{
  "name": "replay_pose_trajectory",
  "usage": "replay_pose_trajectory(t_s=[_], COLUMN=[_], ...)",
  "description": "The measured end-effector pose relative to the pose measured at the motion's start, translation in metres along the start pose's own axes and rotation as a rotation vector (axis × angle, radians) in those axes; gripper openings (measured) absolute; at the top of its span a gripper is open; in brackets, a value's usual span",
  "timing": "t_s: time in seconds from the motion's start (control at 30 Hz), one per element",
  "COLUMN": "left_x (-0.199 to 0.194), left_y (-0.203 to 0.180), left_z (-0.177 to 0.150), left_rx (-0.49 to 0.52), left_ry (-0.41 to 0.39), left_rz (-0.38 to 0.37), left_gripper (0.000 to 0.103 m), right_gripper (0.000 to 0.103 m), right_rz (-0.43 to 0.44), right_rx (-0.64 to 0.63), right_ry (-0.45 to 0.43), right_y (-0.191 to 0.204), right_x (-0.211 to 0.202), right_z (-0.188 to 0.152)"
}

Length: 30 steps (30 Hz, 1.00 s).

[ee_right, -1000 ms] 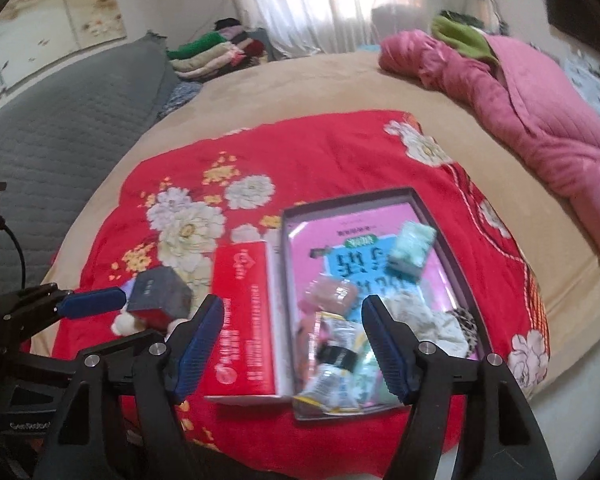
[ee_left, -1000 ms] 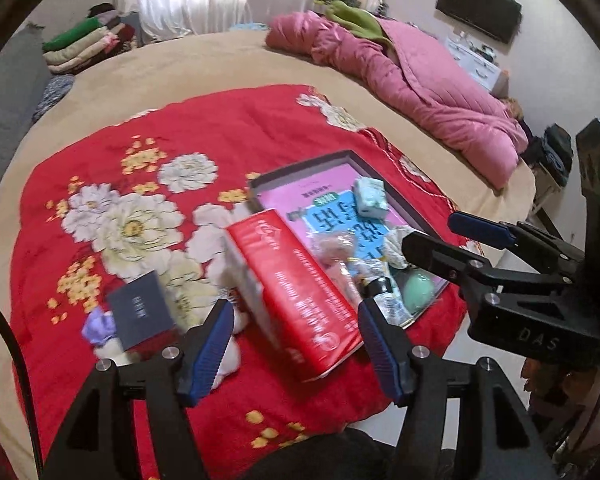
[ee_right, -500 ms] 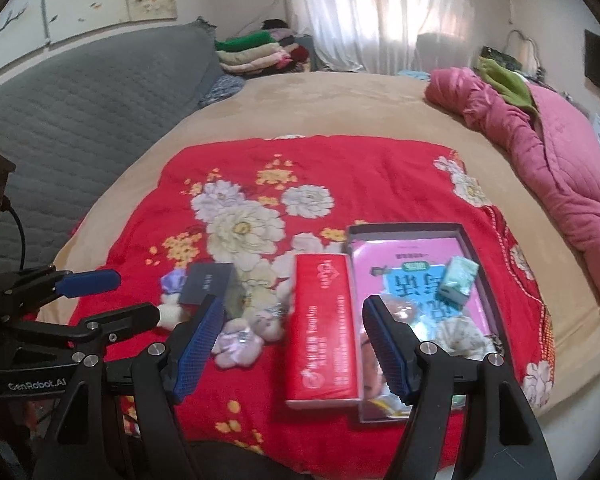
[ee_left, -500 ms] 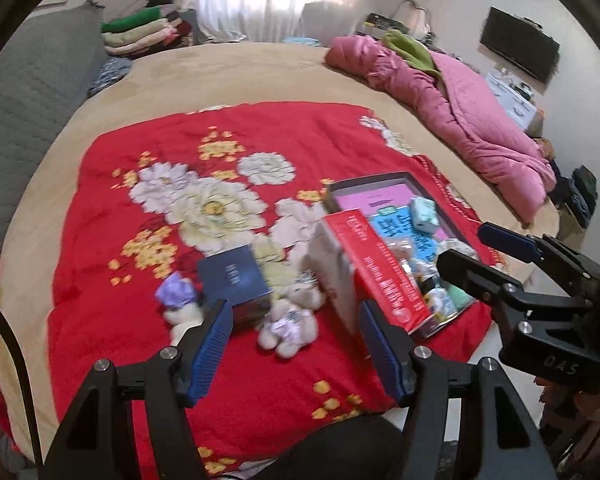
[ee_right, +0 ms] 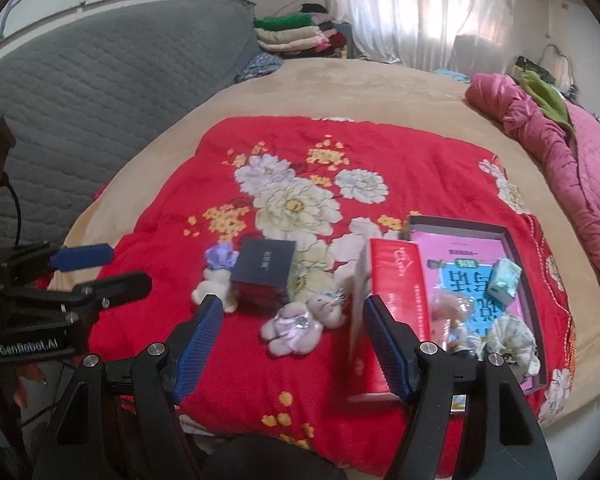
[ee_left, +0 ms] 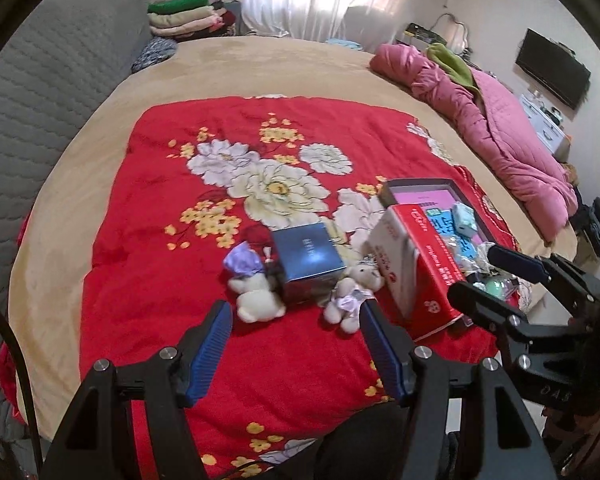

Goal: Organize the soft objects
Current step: 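Withdraw both tools from the tray toward the teddy bears, then grasp the purple-bow teddy bear with the left tool while the right tool grasps the crowned bear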

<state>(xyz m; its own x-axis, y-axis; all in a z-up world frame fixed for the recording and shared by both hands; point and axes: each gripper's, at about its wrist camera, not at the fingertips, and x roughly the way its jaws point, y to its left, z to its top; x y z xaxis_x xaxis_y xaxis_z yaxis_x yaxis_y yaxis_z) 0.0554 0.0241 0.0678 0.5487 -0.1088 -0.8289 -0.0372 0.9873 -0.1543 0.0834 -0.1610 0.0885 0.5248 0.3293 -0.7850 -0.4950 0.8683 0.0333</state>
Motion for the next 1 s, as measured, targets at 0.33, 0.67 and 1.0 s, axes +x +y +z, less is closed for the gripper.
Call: replay_pose_trajectory(t_s=[0.33,0.67,1.0], left_x=[0.015,0.056,0.112], left_y=[0.033,0.063,0.083], left_z=[-0.008,-0.014,-0.011], left_rx=[-0.058,-0.113,-0.184], left_ry=[0.037,0.116,0.2], left_rz=[0.021,0.042,0.033], left_gripper=[0.066,0.066,0.066], right_gripper=[0.074,0.074,0.074], right_rz=[0.006,-0.011,-0.141], right_rx=[-0.02,0.115,0.177], right_ry=[0.051,0.128,0.267], right_y=[0.019,0.005,0.005], right_x=[0.025,0.071,0.143], right_z=[-0.005,-0.014,-0.037])
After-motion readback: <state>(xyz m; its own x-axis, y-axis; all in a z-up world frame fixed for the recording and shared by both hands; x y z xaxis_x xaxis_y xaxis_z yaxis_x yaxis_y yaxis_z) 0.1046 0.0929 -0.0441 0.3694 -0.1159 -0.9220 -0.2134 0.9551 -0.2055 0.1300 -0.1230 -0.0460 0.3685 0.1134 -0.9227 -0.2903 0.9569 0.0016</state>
